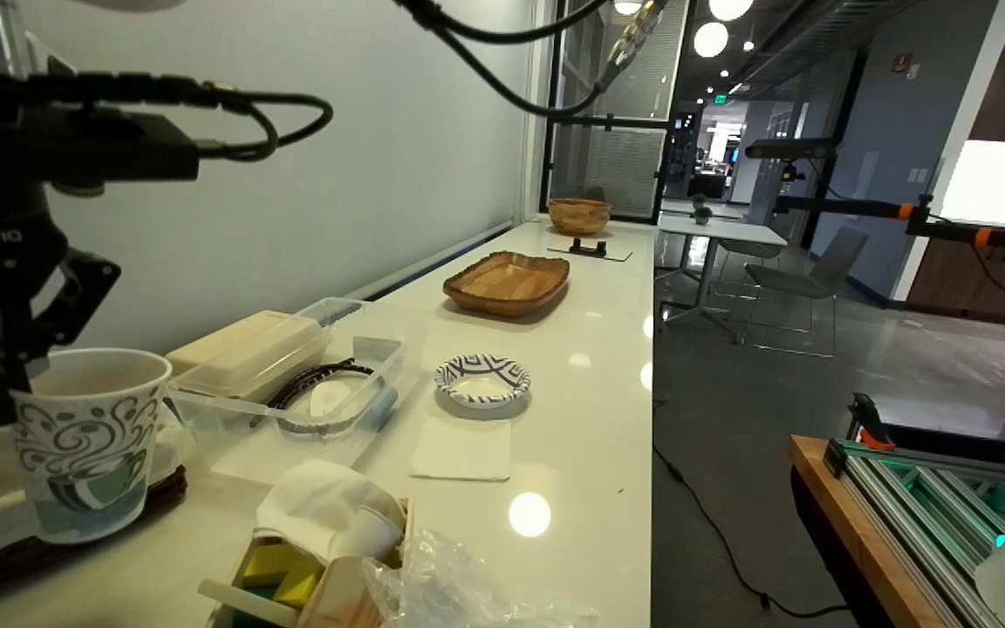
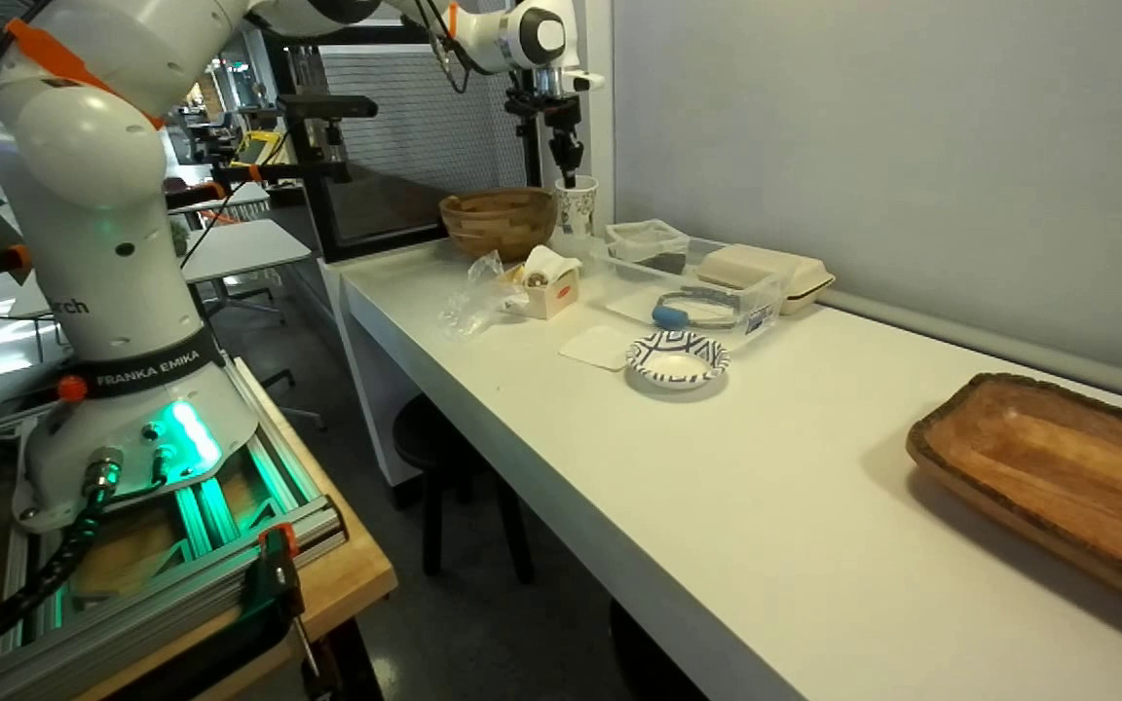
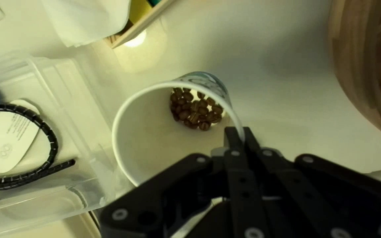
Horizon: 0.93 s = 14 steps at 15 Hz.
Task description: Pour the contents in the coffee cup into the black and white bowl.
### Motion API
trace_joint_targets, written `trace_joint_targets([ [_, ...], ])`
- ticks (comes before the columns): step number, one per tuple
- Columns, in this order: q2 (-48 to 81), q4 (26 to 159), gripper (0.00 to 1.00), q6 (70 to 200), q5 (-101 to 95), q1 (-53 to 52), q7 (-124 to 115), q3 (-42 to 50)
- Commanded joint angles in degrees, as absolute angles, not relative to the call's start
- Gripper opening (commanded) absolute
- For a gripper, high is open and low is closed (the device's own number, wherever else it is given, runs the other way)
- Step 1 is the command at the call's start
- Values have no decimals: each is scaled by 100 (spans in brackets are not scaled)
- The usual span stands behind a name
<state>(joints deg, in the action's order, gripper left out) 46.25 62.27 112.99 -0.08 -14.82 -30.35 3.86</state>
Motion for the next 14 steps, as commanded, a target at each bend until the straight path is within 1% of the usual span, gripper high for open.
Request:
trace_joint_targets([
  [1, 3576, 7291, 1, 11109, 372, -1216, -2518, 127],
  [2, 3342, 7507, 1, 10956, 507, -1034, -2203, -79],
  [6, 2529, 8513, 1, 10551, 1045, -514, -1003, -363],
  [11, 1644, 9900, 1, 10177, 974, -59, 109, -195],
  [14, 1212, 10790, 1, 10658, 612, 176, 423, 90],
])
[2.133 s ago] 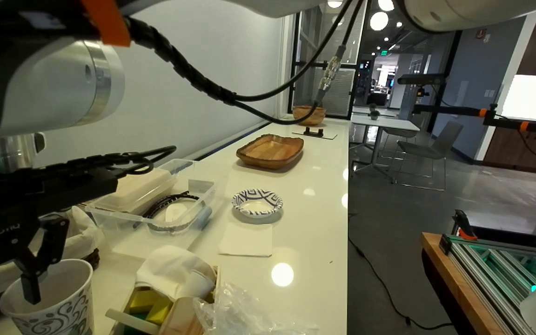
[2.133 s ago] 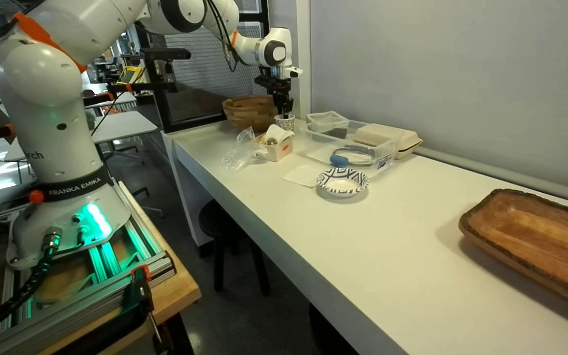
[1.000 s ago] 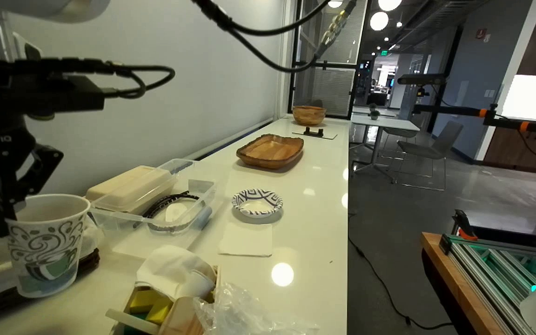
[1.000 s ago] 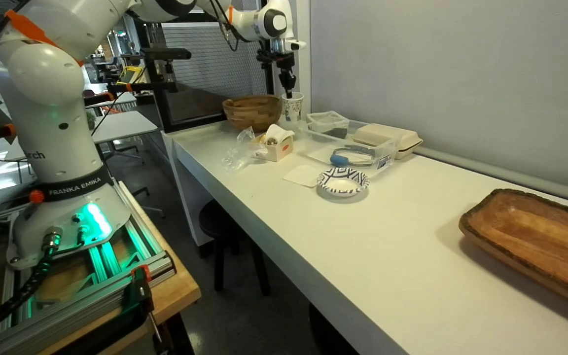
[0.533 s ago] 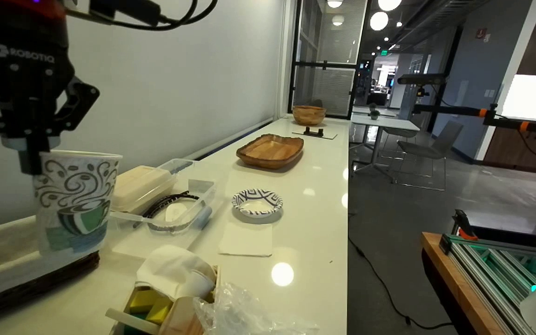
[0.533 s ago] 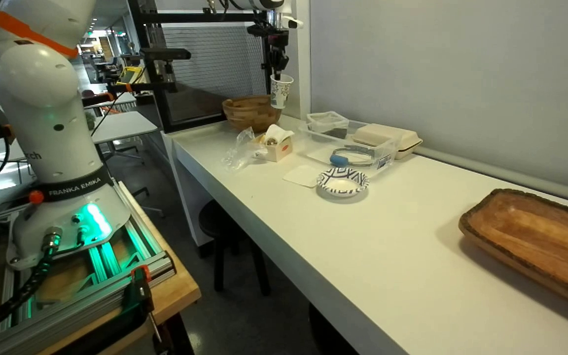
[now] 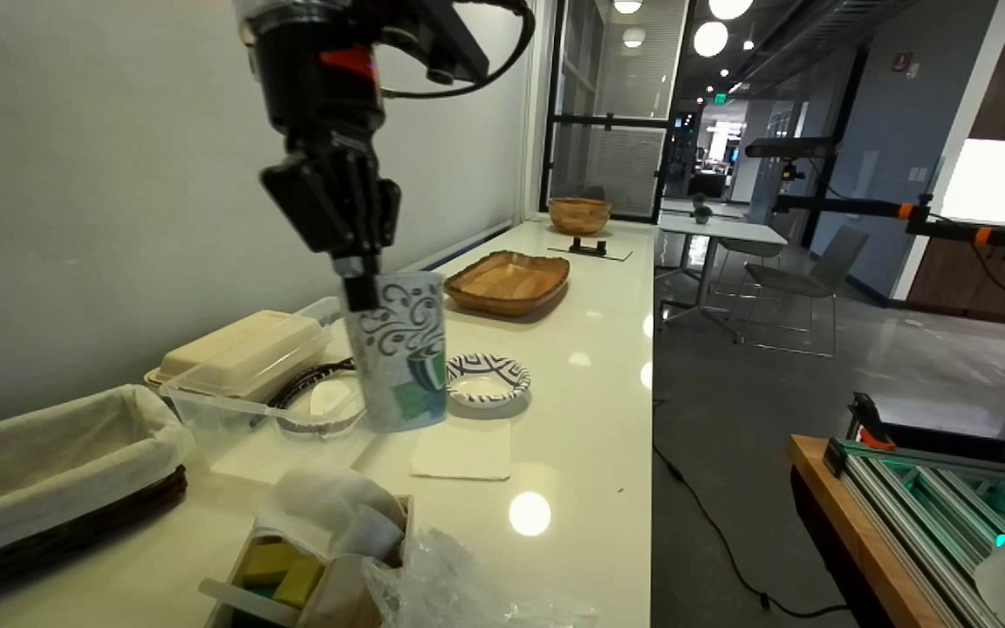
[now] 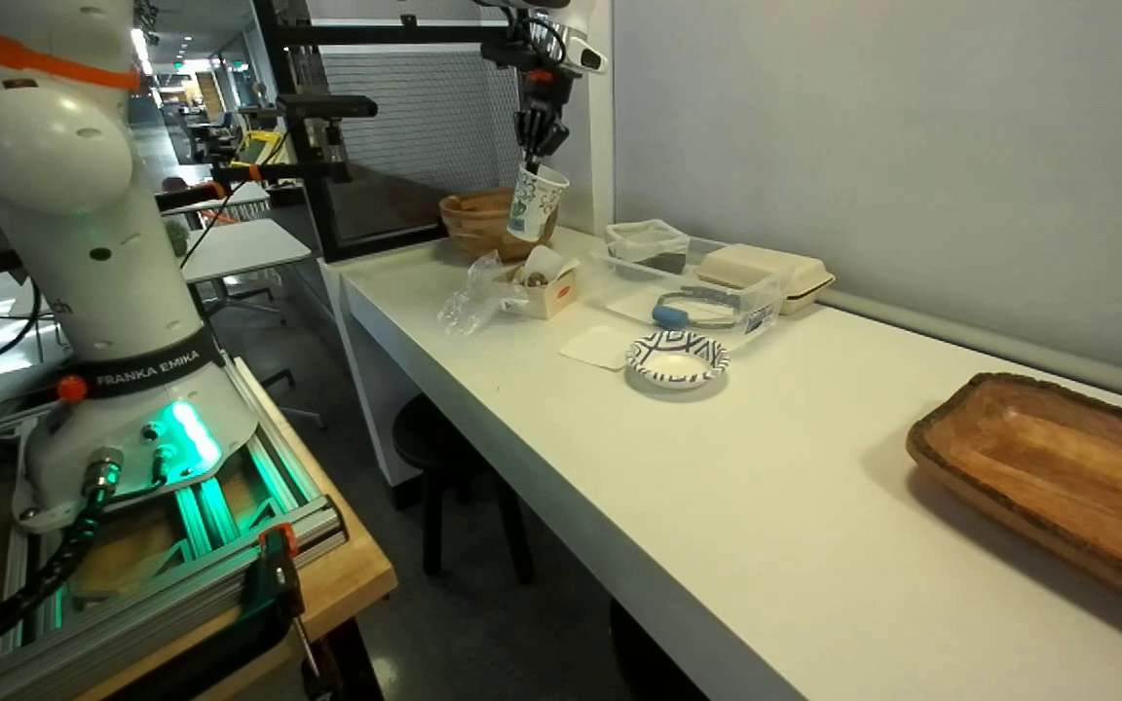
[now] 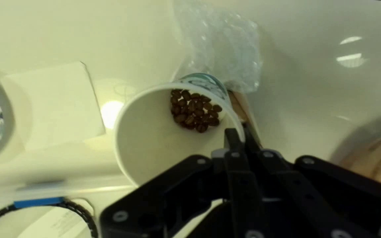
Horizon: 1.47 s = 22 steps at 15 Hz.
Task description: Pour the contents in the coffee cup into the black and white bowl.
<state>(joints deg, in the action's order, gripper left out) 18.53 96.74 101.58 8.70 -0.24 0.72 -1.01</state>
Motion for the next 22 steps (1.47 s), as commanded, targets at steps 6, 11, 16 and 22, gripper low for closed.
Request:
trace_joint_targets([
  [6, 1236, 11234, 4, 11225, 558, 561, 295, 489],
  [11, 1242, 11185, 1, 11220, 799, 624, 881, 386],
  [16, 1095, 11230, 1, 10695, 2193, 1185, 2714, 480],
  [22, 1258, 11082, 1, 9317, 3149, 1983, 4693, 885],
])
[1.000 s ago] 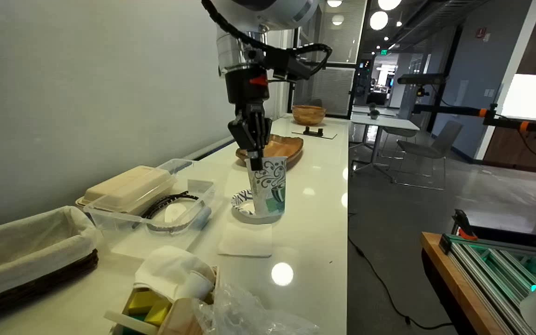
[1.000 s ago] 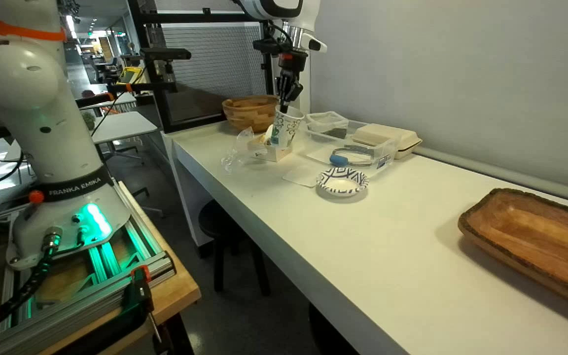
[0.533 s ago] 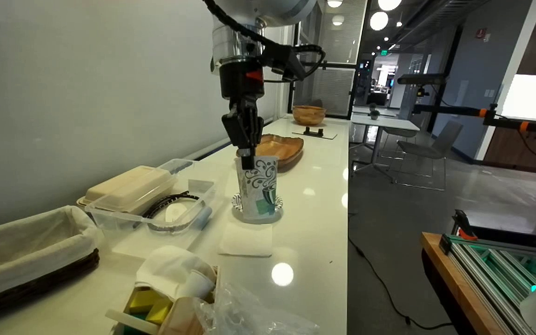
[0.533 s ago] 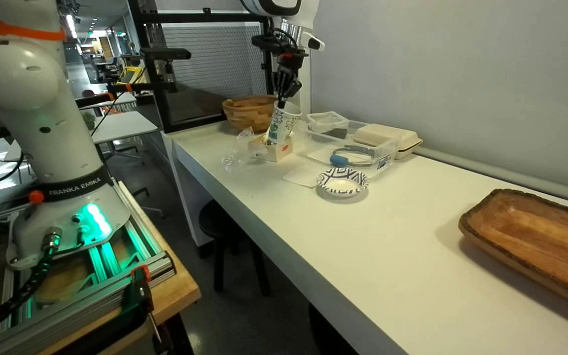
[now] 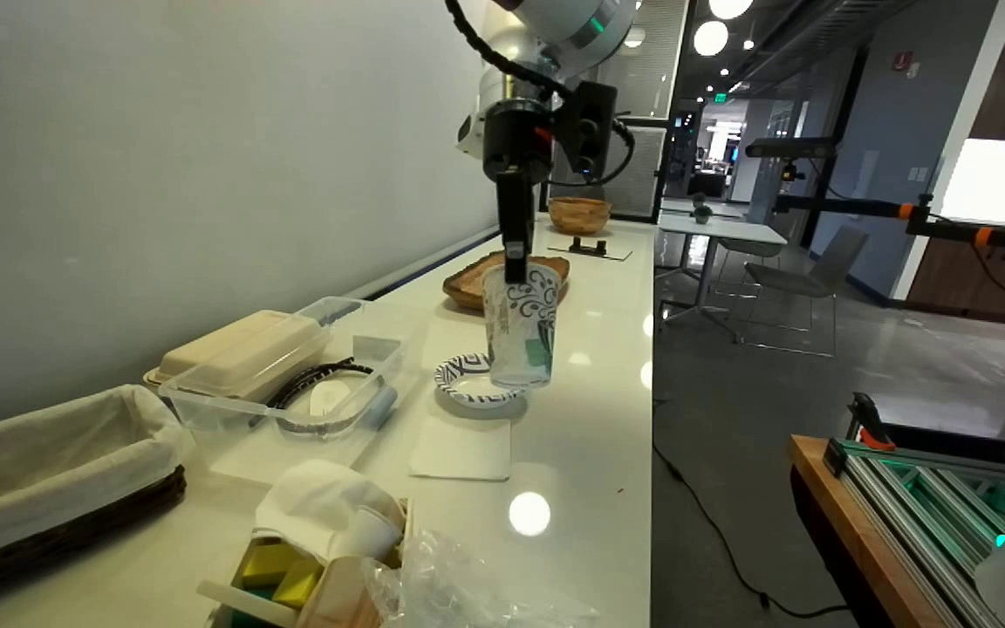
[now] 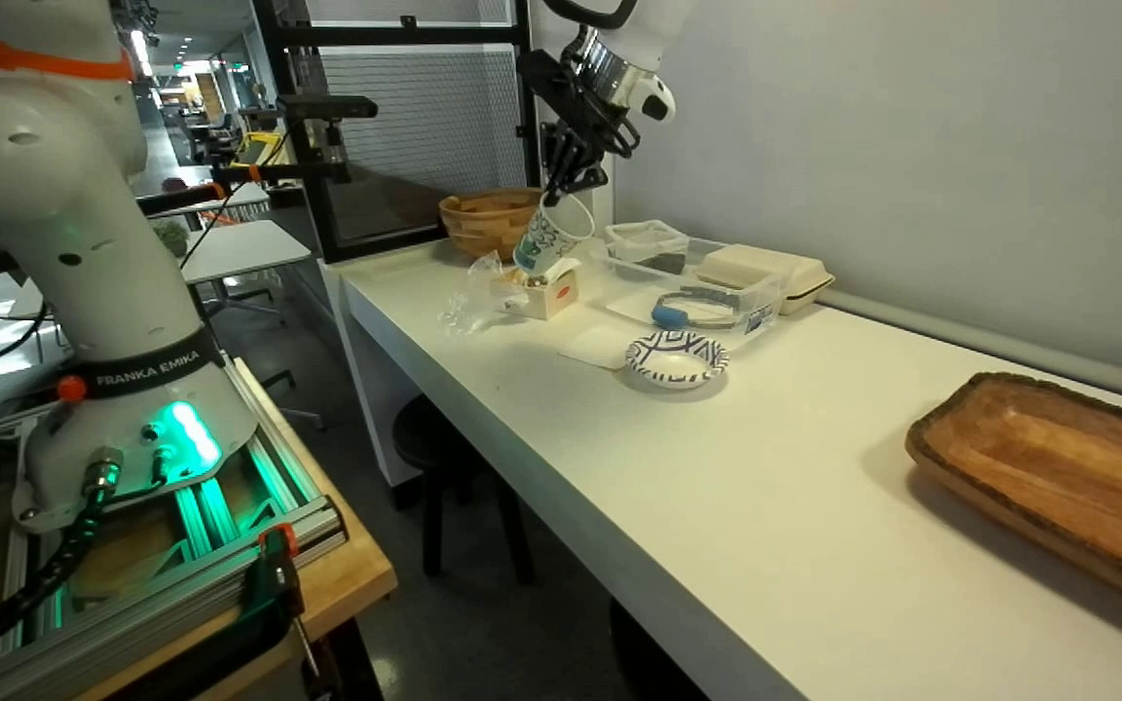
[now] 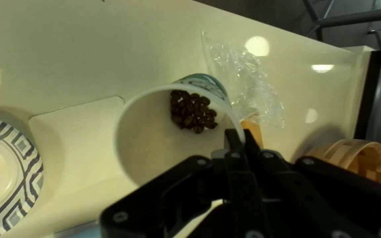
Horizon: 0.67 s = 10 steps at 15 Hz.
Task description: Pour the contents in the coffee cup into the black and white bowl.
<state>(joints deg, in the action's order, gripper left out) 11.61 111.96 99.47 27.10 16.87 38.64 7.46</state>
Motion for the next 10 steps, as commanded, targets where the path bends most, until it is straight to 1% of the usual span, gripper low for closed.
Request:
trace_joint_targets([
  [1, 1340, 11007, 1, 9069, 3290, 2087, 4973, 953],
  [7, 2288, 10131, 1, 7535, 4197, 2579, 6033, 1139],
  [8, 1802, 10596, 1, 7995, 3888, 2382, 5758, 1206],
  [9, 1920, 10504, 4, 7926, 3925, 2418, 5792, 1214],
  [10, 1953, 10493, 4, 7930, 3923, 2421, 5791, 1223],
])
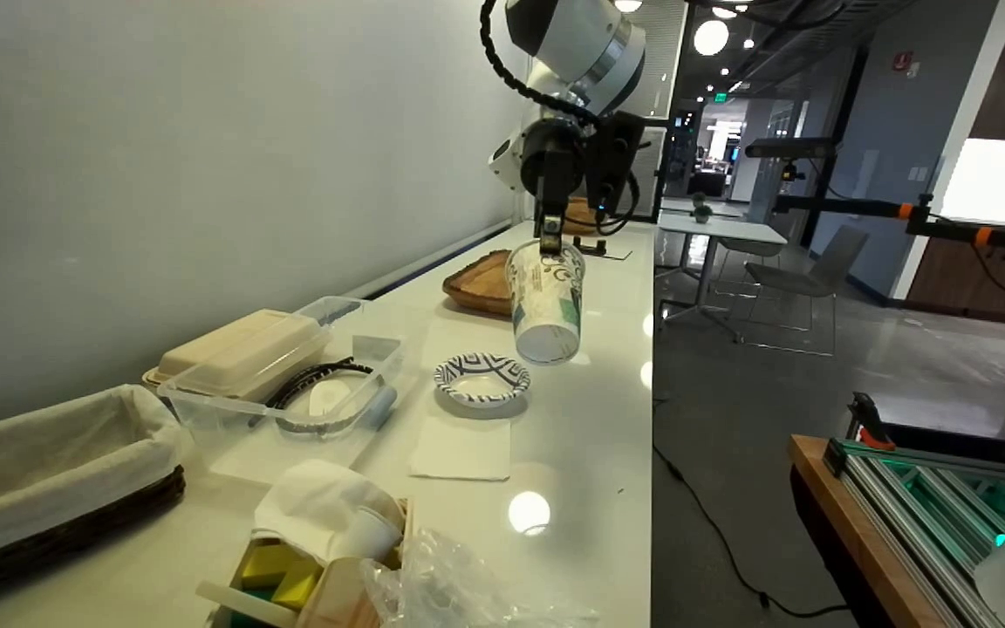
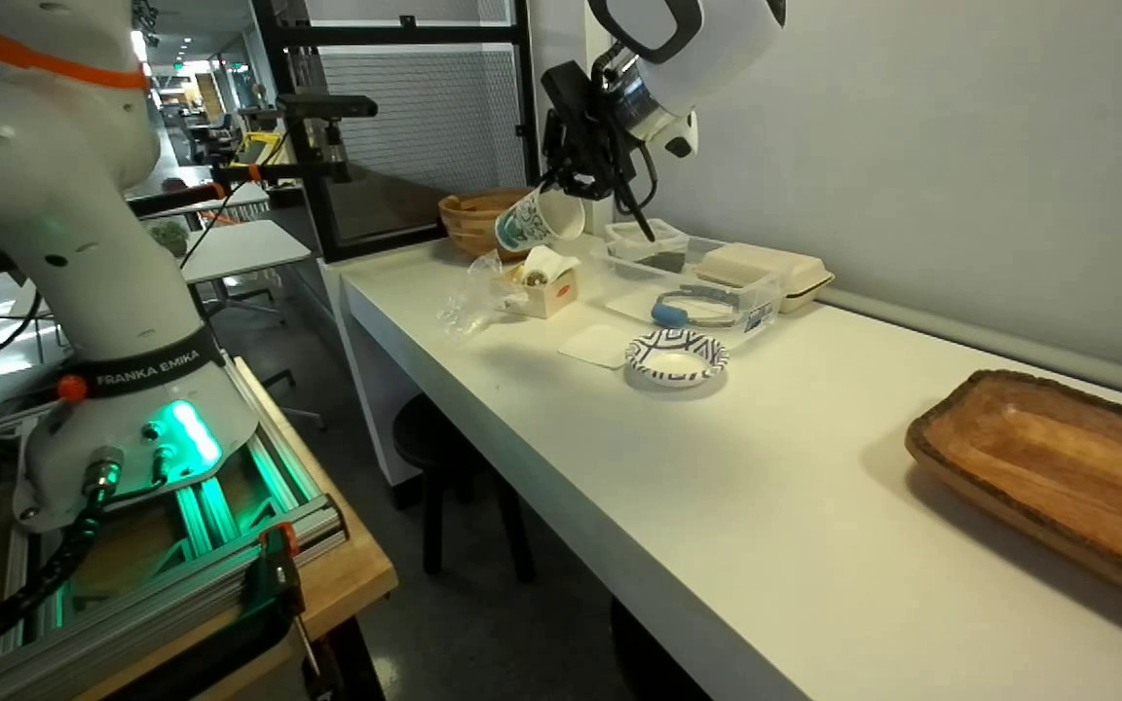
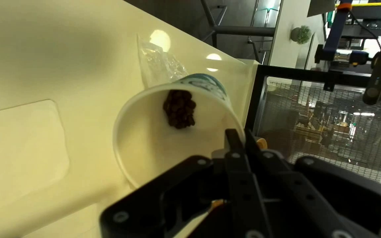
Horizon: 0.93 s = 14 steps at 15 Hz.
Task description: Pour the contents in the coffee cup into the black and white bowl.
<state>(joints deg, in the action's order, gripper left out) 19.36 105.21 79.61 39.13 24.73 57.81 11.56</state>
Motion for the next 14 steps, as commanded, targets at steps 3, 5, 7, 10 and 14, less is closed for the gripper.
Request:
trace_joint_targets([
  [3, 1911, 10493, 4, 7930, 3921, 2392, 5785, 1223],
  [5, 1899, 10492, 4, 7930, 3921, 2386, 5785, 1223],
  [7, 1899, 10492, 4, 7930, 3921, 2386, 5785, 1224],
  [10, 2255, 10126, 1, 7727, 4075, 2521, 6043, 1195],
  [14, 2871, 9463, 1, 7067, 4459, 2906, 6480, 1155],
])
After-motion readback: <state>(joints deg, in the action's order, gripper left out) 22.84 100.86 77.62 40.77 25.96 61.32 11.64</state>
